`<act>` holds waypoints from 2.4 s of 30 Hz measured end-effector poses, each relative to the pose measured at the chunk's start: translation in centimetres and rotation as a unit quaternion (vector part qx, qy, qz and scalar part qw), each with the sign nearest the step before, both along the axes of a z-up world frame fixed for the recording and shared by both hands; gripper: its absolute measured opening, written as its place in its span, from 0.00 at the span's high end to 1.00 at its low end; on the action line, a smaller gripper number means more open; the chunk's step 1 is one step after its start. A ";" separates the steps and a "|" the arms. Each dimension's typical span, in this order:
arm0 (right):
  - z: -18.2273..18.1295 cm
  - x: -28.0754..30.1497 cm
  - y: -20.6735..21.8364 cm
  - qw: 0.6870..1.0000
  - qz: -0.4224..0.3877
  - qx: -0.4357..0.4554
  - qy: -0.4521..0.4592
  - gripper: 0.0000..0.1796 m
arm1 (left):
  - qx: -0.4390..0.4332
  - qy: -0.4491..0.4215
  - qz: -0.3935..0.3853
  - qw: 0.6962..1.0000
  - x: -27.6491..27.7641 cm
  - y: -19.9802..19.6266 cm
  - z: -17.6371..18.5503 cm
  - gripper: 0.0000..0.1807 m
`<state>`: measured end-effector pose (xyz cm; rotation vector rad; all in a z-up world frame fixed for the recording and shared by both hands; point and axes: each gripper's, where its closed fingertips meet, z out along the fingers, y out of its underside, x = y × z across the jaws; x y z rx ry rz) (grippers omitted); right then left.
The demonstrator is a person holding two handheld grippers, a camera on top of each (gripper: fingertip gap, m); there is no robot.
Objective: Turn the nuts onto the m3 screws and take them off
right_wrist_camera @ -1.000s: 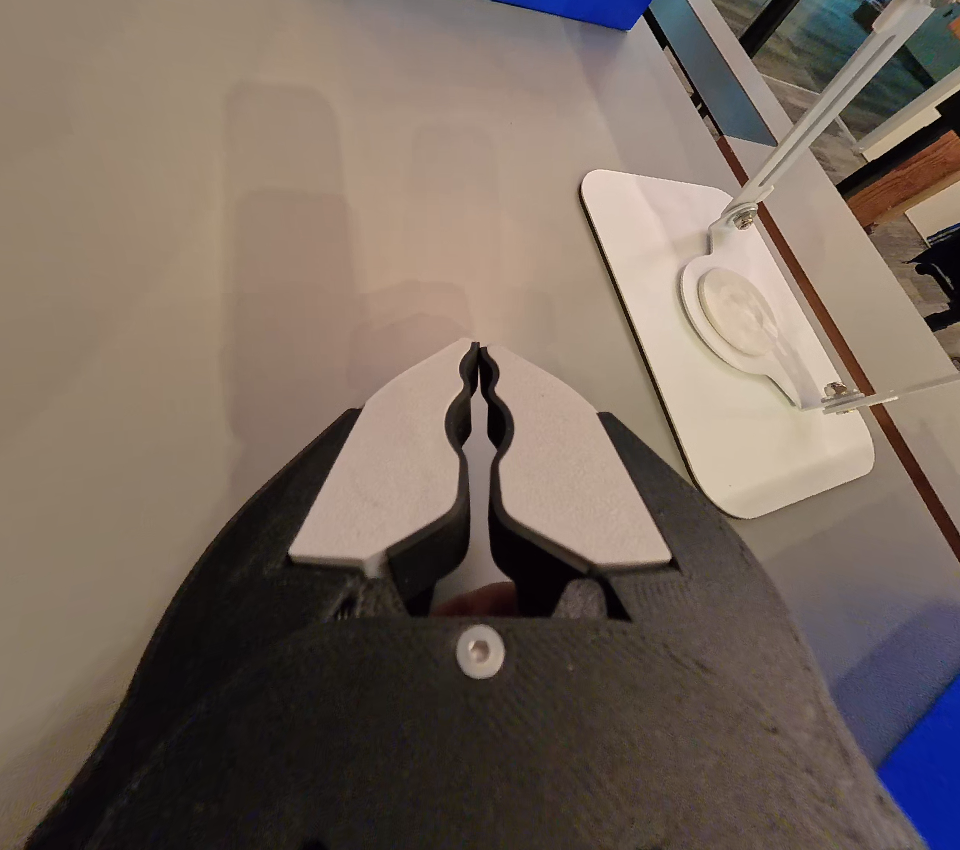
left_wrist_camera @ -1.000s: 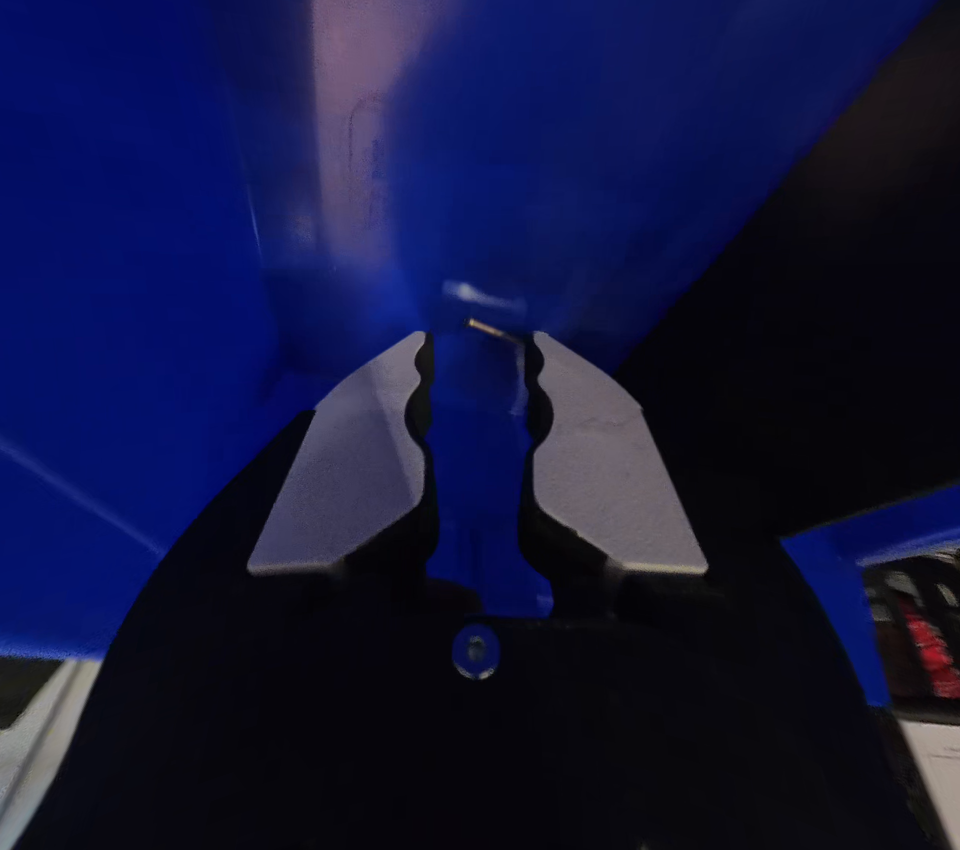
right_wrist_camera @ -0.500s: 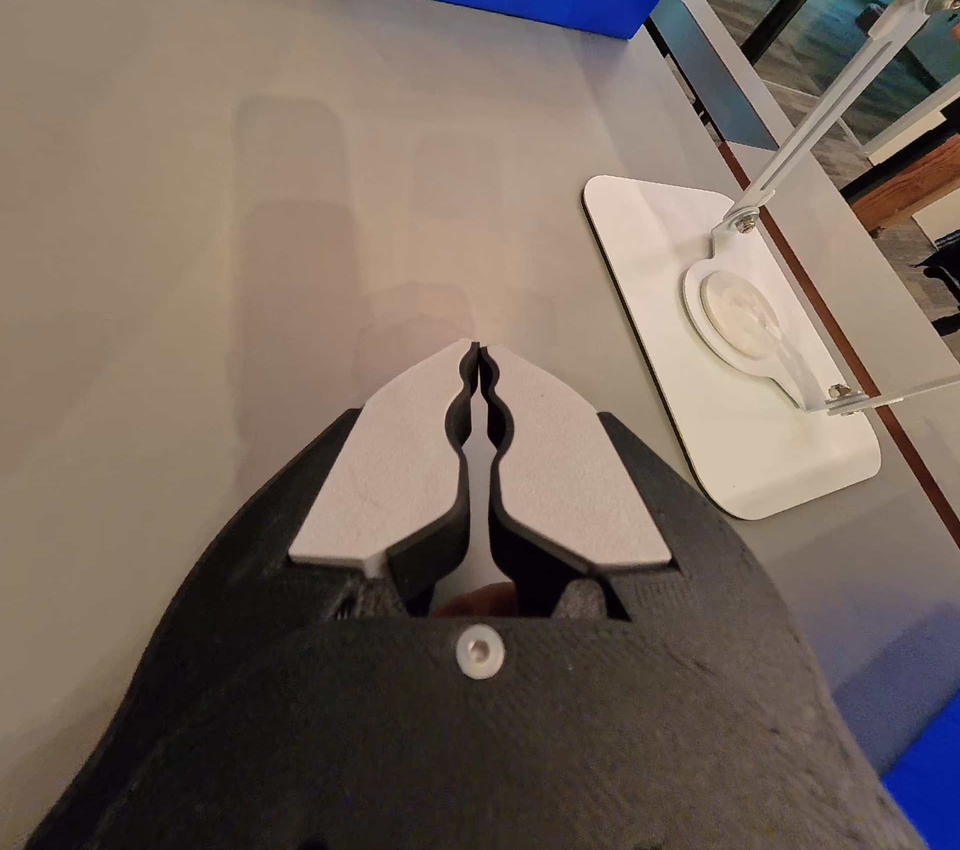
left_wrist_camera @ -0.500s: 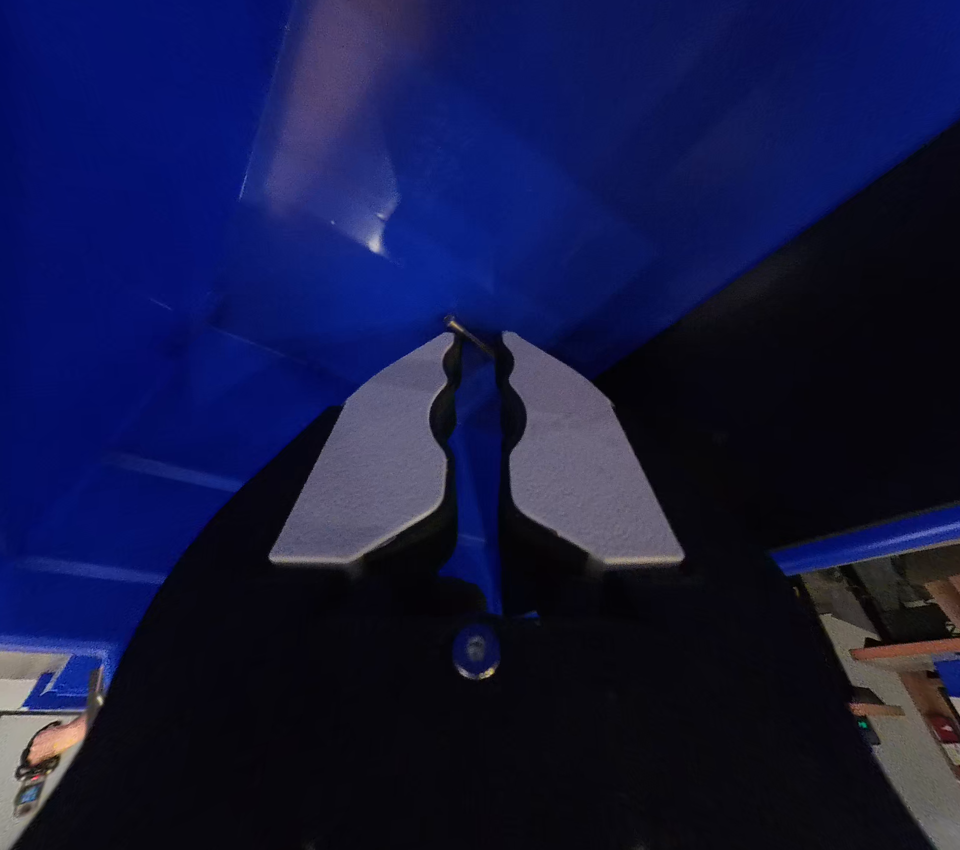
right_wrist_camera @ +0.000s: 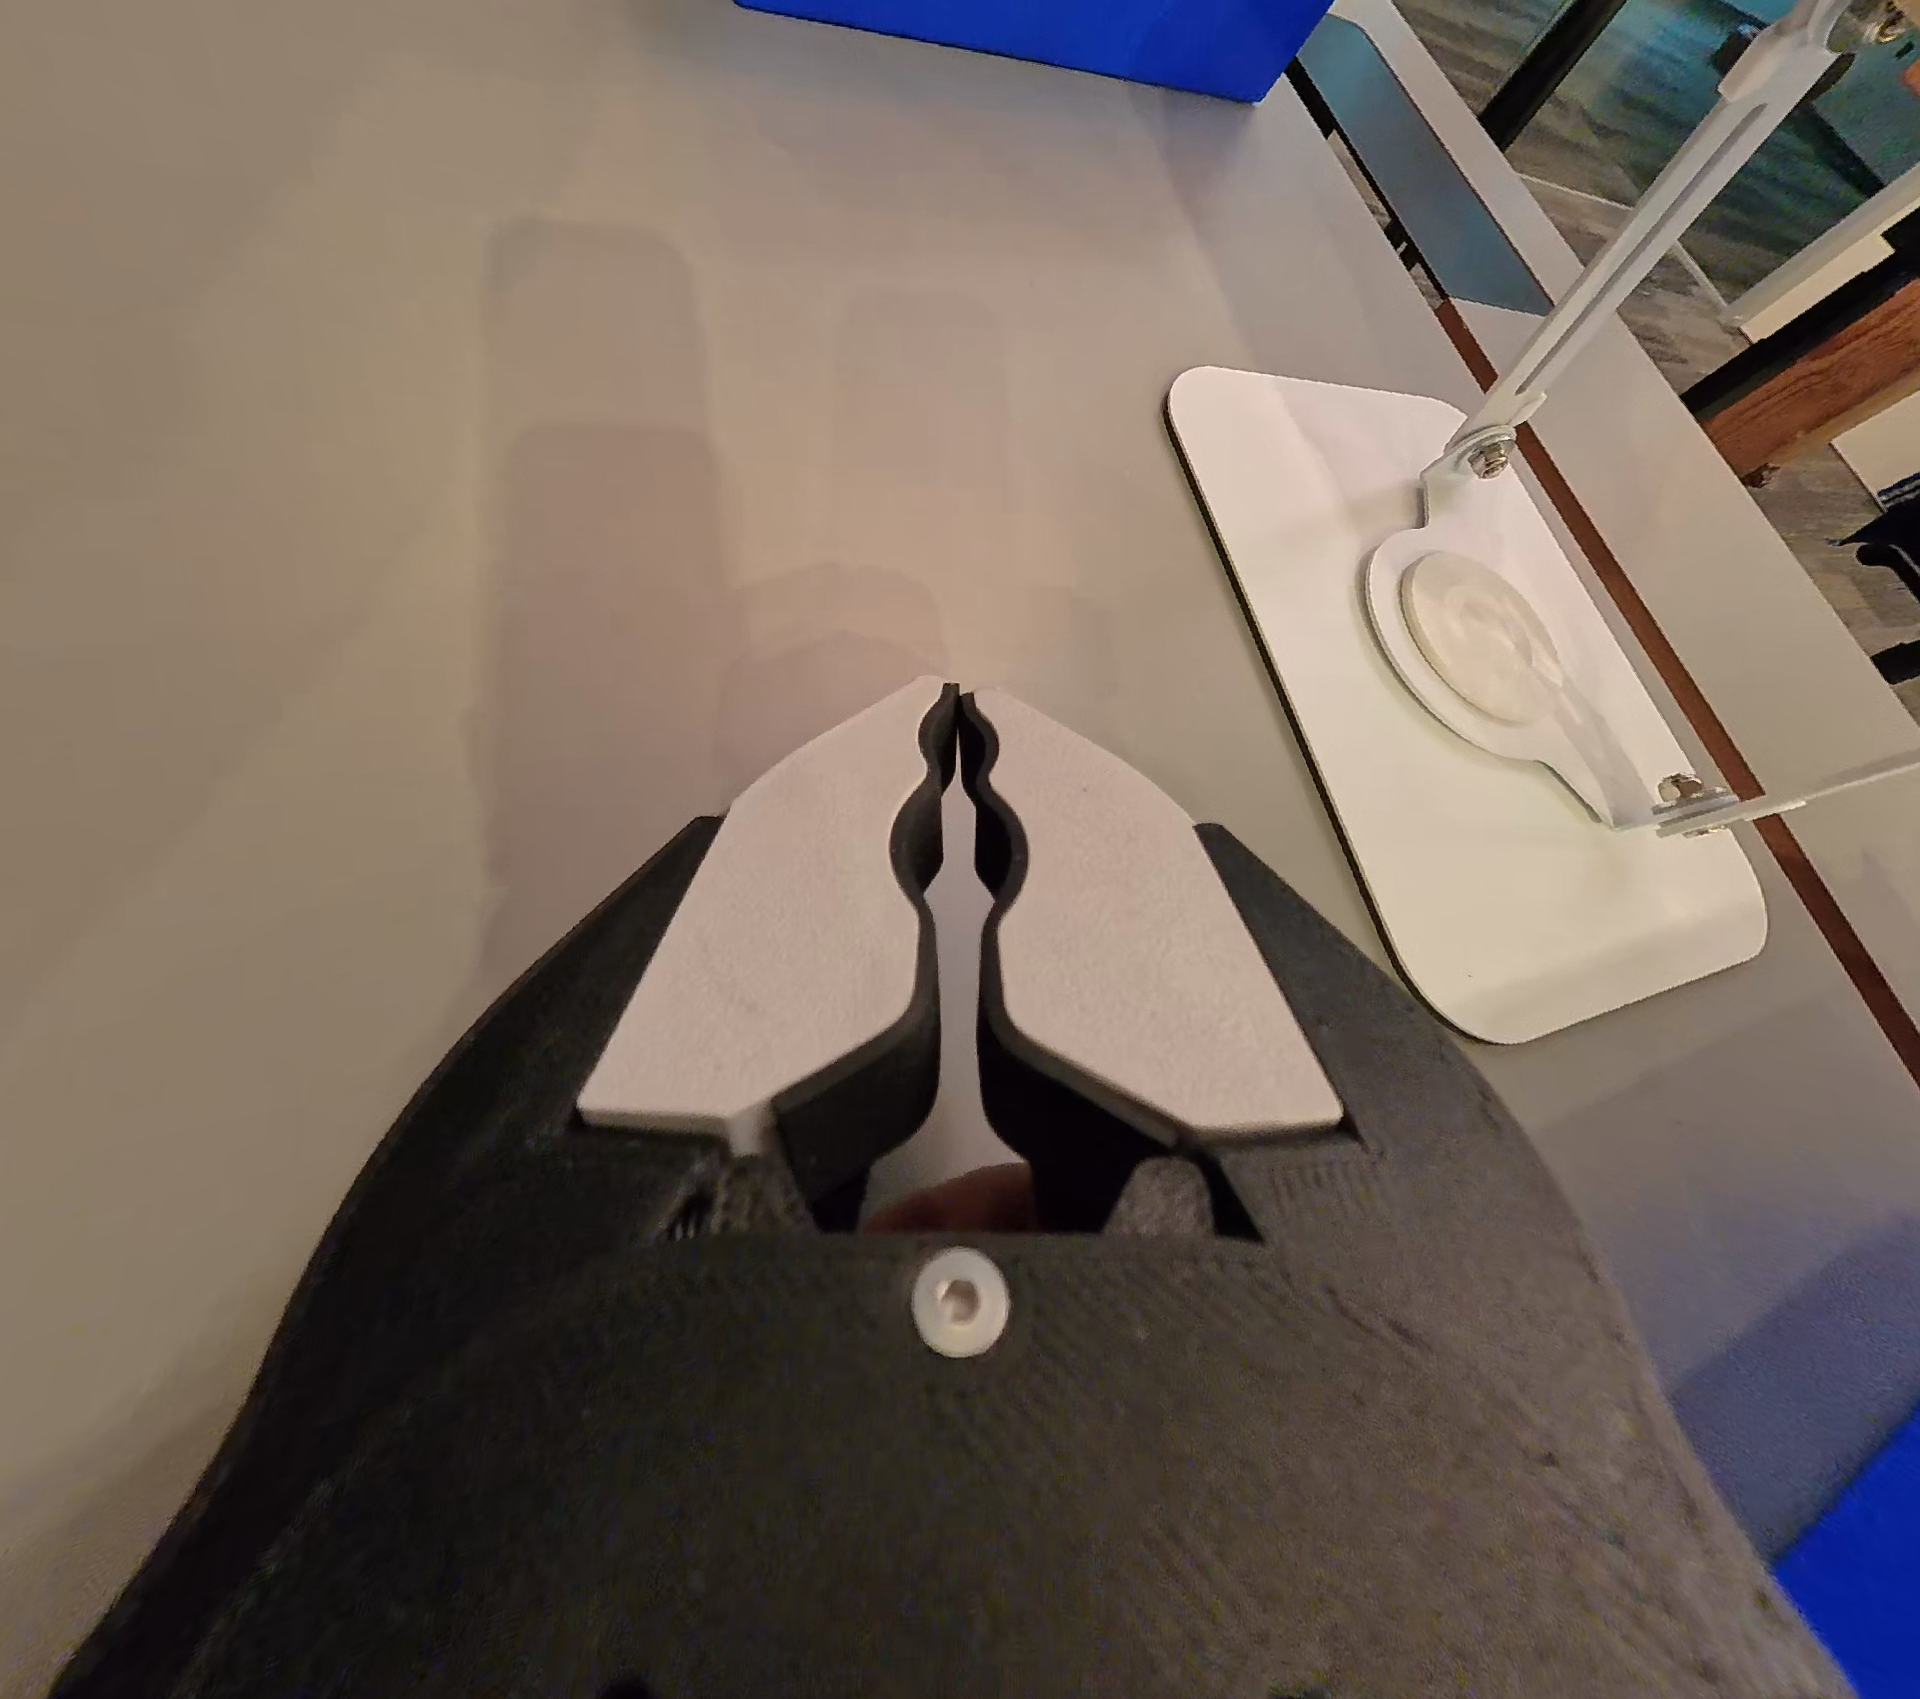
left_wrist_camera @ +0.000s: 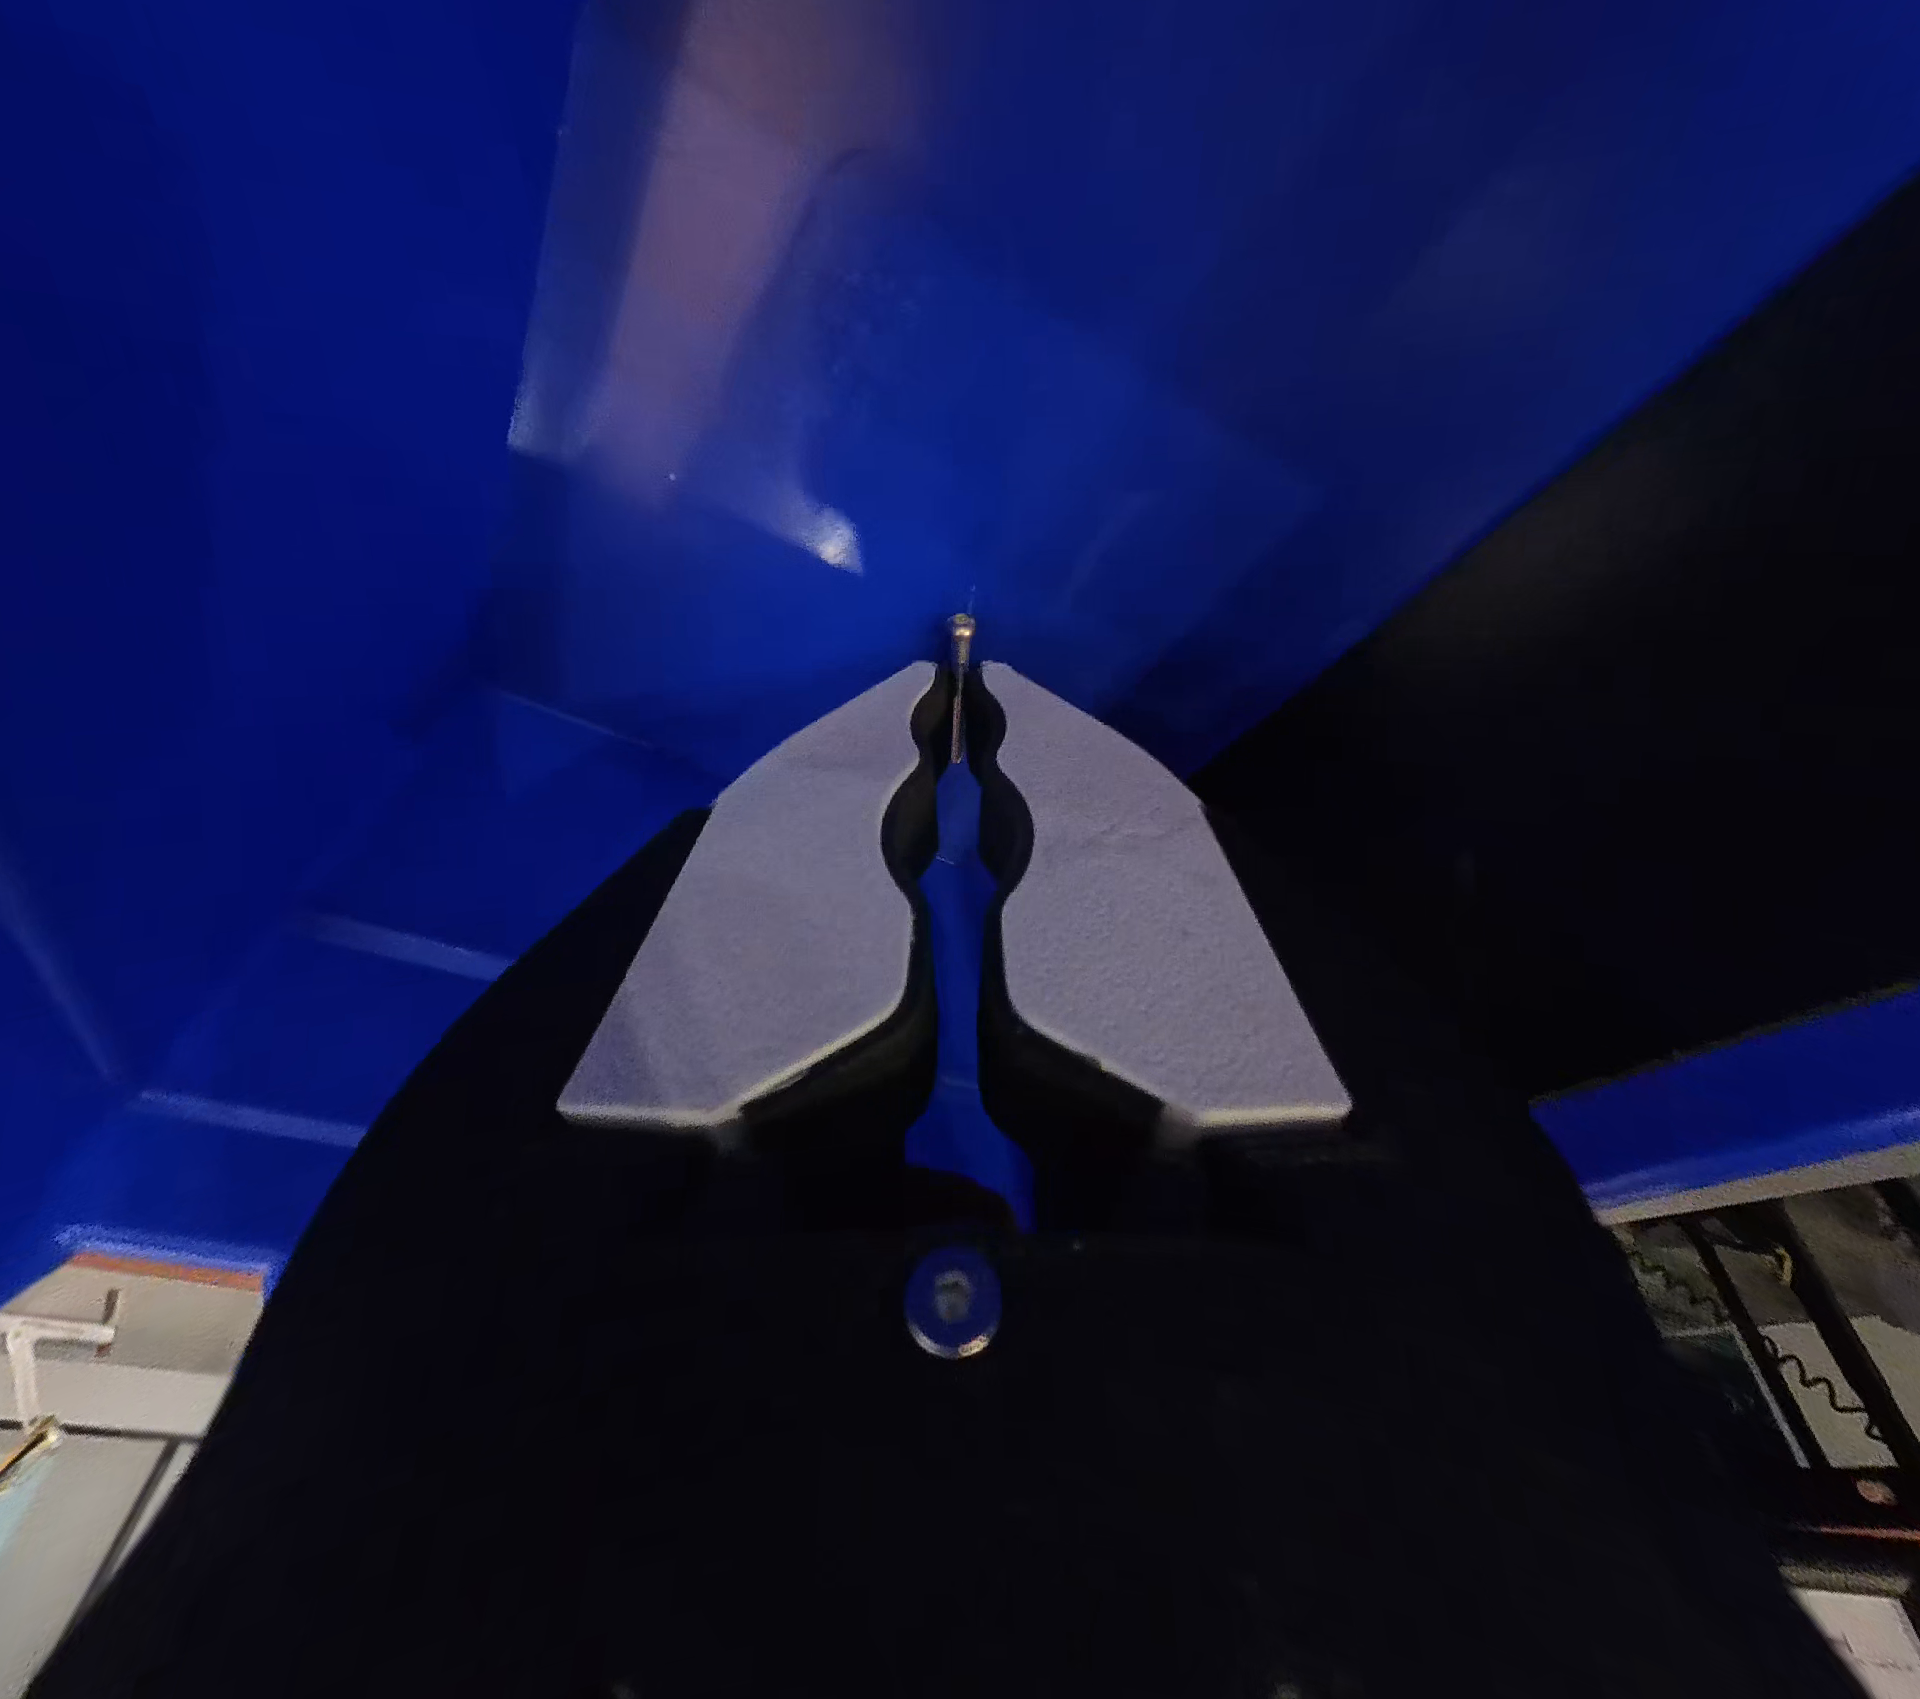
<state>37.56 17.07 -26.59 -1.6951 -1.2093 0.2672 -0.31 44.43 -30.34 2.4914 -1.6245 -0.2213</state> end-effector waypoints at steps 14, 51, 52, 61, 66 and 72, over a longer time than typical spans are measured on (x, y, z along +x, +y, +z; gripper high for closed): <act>-0.1 0.0 0.1 1.000 0.000 0.000 -0.002 1.00 | 0.060 -0.053 -0.066 0.995 3.3 0.3 6.2 0.99; -0.3 3.0 -2.4 1.000 0.025 0.008 -0.016 1.00 | -0.051 -0.129 -0.399 0.906 28.8 -27.7 -0.4 0.99; -0.3 3.0 -2.4 1.000 0.025 0.008 -0.016 1.00 | -0.056 -0.134 -0.399 0.906 28.9 -28.0 -0.4 0.99; -0.3 3.2 -2.4 1.000 0.024 0.006 -0.014 1.00 | -0.047 -0.140 -0.393 0.908 28.7 -27.5 -0.1 0.92; -0.4 3.0 -2.5 1.000 0.026 0.005 -0.014 1.00 | -0.046 -0.150 -0.389 0.908 28.4 -27.0 0.9 0.87; -0.3 3.0 -2.5 1.000 0.027 0.006 -0.014 1.00 | -0.015 -0.158 -0.368 0.916 26.1 -25.5 3.3 0.83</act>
